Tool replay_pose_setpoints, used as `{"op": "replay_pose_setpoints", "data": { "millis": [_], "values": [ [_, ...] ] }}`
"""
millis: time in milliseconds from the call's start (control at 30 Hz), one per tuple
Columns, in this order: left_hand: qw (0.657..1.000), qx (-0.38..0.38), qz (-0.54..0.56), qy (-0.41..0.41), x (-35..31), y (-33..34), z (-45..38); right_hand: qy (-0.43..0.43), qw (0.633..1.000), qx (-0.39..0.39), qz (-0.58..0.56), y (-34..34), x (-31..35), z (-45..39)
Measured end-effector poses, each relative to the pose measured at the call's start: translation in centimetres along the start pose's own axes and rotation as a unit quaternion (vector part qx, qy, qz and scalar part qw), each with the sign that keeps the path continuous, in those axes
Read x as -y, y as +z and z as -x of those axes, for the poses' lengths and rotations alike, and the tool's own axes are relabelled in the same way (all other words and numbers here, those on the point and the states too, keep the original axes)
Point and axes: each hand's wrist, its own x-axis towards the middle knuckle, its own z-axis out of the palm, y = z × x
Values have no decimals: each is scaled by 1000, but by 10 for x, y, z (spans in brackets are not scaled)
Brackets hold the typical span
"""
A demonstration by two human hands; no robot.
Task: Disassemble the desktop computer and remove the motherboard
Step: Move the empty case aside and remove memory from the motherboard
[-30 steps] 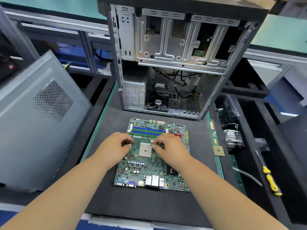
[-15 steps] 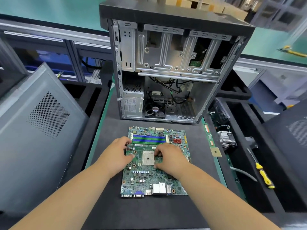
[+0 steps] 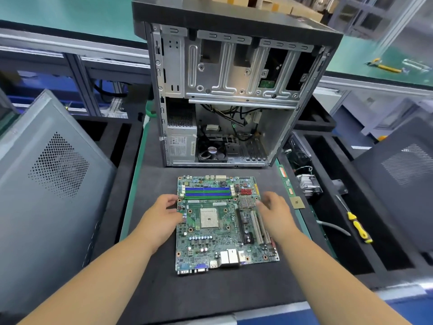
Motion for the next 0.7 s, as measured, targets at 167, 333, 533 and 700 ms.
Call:
{"op": "replay_pose_setpoints", "data": {
  "millis": [167,333,533,700],
  "values": [
    [997,0,71,-30,2,2,1,88,980,8,-178,-1,-19,10],
    [993,10,113,-33,5,2,3,133,952,7,-277,3,-23,11],
    [990,-5,133,-37,6,1,10,148,935,22,-321,3,-32,3],
    [988,-15,151,-40,6,5,14,143,929,36,-340,3,-37,2]
  ]
}}
